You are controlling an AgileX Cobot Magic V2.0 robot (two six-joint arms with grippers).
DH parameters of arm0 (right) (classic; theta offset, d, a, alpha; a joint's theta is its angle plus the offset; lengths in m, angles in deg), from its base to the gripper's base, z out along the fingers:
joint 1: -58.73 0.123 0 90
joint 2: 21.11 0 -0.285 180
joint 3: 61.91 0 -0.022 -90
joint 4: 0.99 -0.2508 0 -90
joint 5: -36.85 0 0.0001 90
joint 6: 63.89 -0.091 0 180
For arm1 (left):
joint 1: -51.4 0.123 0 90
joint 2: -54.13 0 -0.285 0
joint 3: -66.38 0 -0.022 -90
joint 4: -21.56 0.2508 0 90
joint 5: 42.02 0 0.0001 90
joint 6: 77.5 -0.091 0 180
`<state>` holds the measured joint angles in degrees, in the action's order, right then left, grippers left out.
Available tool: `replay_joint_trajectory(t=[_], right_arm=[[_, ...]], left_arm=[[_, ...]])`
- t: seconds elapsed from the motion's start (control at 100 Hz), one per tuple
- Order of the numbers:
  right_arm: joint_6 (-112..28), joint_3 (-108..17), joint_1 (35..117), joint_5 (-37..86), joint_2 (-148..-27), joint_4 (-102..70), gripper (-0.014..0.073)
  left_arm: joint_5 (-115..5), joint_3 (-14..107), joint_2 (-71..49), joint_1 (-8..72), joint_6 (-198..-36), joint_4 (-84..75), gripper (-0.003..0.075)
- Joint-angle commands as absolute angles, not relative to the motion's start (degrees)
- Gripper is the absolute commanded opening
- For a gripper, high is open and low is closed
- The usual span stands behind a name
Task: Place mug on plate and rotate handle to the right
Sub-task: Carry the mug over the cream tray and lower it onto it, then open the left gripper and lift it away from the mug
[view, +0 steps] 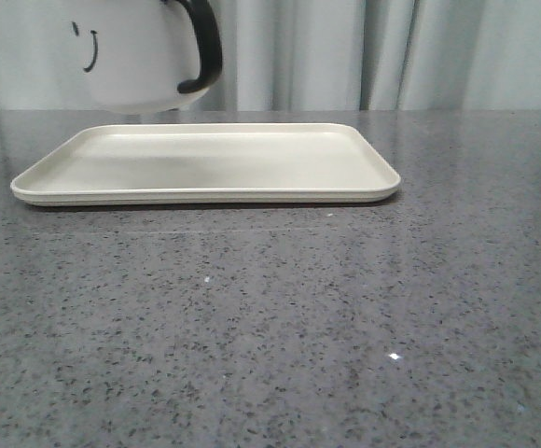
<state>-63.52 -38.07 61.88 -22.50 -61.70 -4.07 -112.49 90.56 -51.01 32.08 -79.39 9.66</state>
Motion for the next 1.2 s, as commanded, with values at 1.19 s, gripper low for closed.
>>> replay_joint_trajectory(t=[1.19], right_arm=[[-63.22, -40.01, 61.56, -17.86, -62.44, -3.97, 0.0501]], left_arm=[[-114.42, 103.71, -65.8, 28.01, -79.35, 8.43, -0.002]])
